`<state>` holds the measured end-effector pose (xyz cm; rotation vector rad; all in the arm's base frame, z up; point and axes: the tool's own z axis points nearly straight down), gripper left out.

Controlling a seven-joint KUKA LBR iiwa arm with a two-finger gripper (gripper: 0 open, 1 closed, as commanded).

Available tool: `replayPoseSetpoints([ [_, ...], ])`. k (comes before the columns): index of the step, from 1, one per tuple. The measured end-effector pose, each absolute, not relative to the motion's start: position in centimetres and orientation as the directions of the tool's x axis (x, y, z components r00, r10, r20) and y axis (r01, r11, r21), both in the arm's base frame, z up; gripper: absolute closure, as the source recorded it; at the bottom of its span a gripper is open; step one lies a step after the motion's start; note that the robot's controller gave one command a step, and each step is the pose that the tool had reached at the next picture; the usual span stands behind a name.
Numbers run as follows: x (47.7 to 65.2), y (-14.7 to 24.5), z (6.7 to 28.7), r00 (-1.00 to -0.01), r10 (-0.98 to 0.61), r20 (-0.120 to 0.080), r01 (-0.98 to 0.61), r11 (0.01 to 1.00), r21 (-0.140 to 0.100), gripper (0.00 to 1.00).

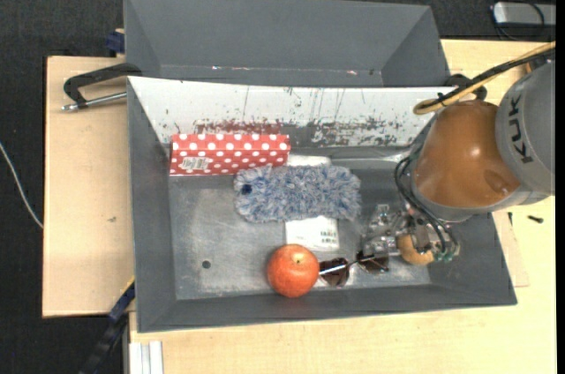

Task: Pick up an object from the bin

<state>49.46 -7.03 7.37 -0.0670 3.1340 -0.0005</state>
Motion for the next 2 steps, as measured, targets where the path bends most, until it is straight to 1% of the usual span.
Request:
replayPoseSetpoints([
  [1,50.62,-11.3,15.61,-1.0,-0.014,-0.005,-0.014,1.0,0.0,1.0],
  [2,50.63,-11.29,15.61,-1.0,-0.015,-0.005,-0.015,1.0,0.0,0.0],
])
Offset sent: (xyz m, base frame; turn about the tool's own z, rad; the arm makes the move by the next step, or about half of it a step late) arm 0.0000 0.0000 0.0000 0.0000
